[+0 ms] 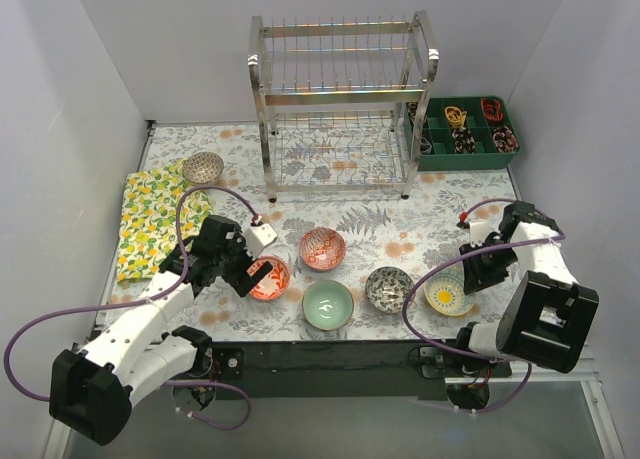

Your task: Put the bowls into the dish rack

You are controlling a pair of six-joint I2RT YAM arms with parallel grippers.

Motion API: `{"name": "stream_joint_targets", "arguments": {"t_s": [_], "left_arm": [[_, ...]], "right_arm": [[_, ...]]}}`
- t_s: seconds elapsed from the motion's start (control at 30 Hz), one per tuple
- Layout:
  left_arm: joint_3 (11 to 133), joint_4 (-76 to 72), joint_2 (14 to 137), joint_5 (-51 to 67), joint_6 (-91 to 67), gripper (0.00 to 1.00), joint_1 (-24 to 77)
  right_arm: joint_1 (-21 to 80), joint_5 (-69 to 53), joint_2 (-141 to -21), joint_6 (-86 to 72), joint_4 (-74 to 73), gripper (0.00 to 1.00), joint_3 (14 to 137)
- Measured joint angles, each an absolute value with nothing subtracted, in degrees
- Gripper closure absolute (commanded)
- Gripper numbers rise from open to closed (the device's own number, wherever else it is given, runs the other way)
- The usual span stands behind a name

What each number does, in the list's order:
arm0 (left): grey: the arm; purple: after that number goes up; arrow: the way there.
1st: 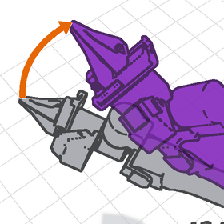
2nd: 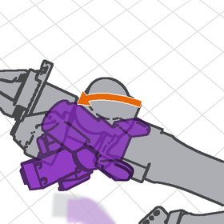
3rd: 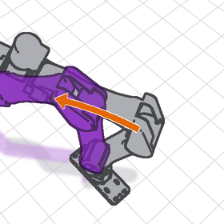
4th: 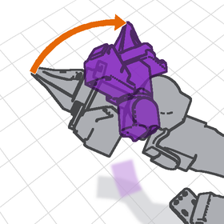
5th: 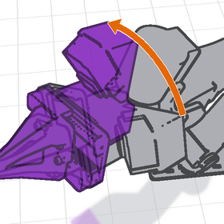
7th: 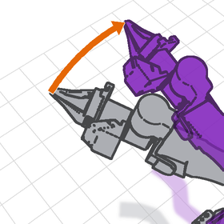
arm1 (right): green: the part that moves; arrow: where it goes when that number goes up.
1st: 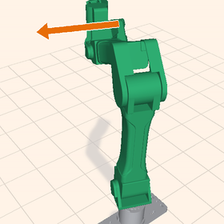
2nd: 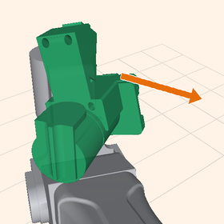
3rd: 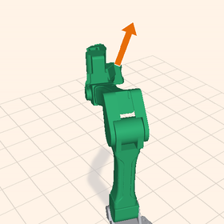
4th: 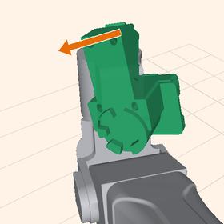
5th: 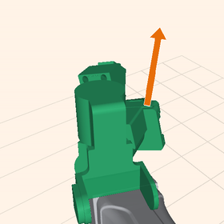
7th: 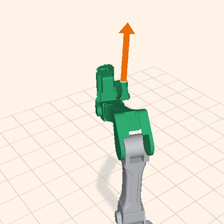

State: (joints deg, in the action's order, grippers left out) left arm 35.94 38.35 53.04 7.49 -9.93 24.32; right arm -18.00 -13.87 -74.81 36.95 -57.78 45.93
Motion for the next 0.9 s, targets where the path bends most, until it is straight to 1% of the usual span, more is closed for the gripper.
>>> {"name": "stream_joint_targets", "arguments": {"t_s": [0.03, 0.1, 0.13, 0.17, 0.27, 0.43, 0.5, 0.6, 0.7, 0.8, 0.9], "left_arm": [[35.9, 38.3, 53.0, 7.5, -10.1, 0.07, 24.3], [35.9, 38.3, 52.8, 7.6, -10.3, 0.07, 24.3], [35.9, 38.3, 52.6, 7.6, -10.5, 0.07, 24.3], [35.9, 38.2, 52.4, 7.7, -10.5, 0.07, 24.3], [35.9, 38.0, 51.9, 8.1, -10.9, 0.07, 24.3], [35.9, 37.7, 51.6, 8.9, -11.3, 0.07, 24.3], [35.9, 37.4, 51.4, 9.3, -11.3, 0.07, 24.3], [35.9, 36.9, 50.3, 9.7, -11.3, 0.07, 24.3], [35.9, 36.0, 48.9, 9.8, -11.4, 0.07, 24.3], [35.9, 35.2, 47.7, 9.7, -12.3, 0.06, 24.3], [35.9, 34.6, 46.8, 9.1, -14.5, 0.05, 24.3]], "right_arm": [[-18.0, -13.7, -75.0, 36.7, -57.7, 0.66, 45.9], [-18.0, -13.6, -75.4, 36.4, -57.4, 0.73, 45.9], [-18.0, -13.6, -75.4, 36.2, -57.2, 0.79, 45.9], [-18.0, -13.5, -75.4, 36.2, -57.1, 0.89, 45.9], [-18.0, -14.2, -75.4, 35.5, -56.9, 0.99, 45.9], [-18.0, -15.2, -72.8, 34.6, -59.1, 0.99, 46.3], [-18.0, -15.4, -71.2, 34.7, -61.0, 0.99, 48.3], [-18.0, -15.4, -69.2, 34.8, -62.6, 0.99, 54.2], [-16.8, -16.5, -67.2, 34.6, -63.9, 0.99, 63.0], [-11.2, -16.1, -65.8, 32.8, -64.6, 0.99, 70.6], [-0.3, -13.7, -65.2, 28.1, -64.4, 0.99, 75.1]]}}
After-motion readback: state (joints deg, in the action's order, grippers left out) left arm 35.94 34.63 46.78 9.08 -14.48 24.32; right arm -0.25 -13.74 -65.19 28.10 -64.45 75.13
